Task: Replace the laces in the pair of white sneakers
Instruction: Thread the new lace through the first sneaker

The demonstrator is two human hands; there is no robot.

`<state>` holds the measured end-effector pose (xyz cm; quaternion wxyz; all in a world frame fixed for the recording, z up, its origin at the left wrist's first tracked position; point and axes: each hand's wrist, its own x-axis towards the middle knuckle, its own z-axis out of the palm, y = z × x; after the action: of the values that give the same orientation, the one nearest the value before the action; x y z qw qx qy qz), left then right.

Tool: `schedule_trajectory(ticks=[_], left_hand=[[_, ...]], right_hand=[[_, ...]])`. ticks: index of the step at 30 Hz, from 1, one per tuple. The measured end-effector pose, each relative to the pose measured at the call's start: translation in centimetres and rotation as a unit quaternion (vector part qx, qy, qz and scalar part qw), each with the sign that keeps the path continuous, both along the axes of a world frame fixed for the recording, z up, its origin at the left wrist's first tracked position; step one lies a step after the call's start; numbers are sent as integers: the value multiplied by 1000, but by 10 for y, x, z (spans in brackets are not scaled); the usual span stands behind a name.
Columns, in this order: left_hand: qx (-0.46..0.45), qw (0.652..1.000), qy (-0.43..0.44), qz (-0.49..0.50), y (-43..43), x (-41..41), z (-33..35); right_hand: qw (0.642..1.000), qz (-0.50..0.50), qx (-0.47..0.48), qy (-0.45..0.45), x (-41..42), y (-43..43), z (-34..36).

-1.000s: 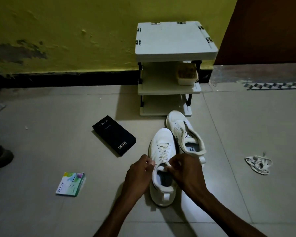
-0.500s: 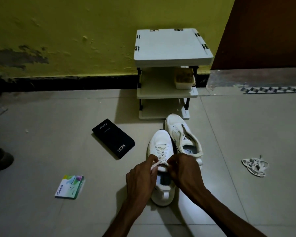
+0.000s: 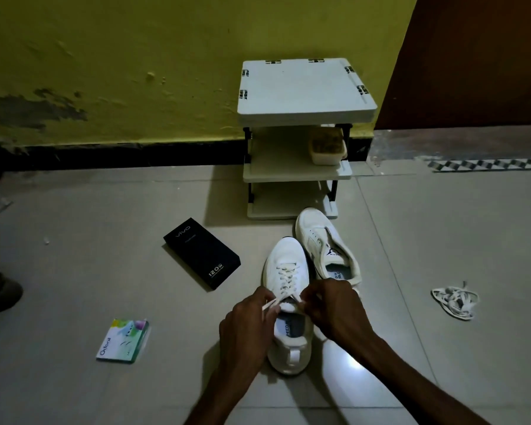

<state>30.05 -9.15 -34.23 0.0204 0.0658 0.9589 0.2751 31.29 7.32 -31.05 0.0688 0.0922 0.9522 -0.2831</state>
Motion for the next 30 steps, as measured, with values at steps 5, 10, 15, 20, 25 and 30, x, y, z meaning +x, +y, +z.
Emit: schedule_trajectory(ticks=[5,10,15,20,25,30], left_hand=[[50,996,-75,-13,-9,-14,26],[165,984,-55,-24,-3,-36,72],[291,944,-146,-60,4,-50,113],[410,886,-200,-83,7,-51,139],[420,889,-155,-94,5,-57,159],[427,887,-134,-114,3,-60,179]], right_hand=[[996,18,-87,-14,-10,12,47],[983,20,-180,25,-20,8,100],[928,-37,-370,9,-27,13,123],[870,-7,-493,-19,-31,22,137],[882,-11,-467,59,-33,23,140],[906,-22,-398,144,-34,16,139]])
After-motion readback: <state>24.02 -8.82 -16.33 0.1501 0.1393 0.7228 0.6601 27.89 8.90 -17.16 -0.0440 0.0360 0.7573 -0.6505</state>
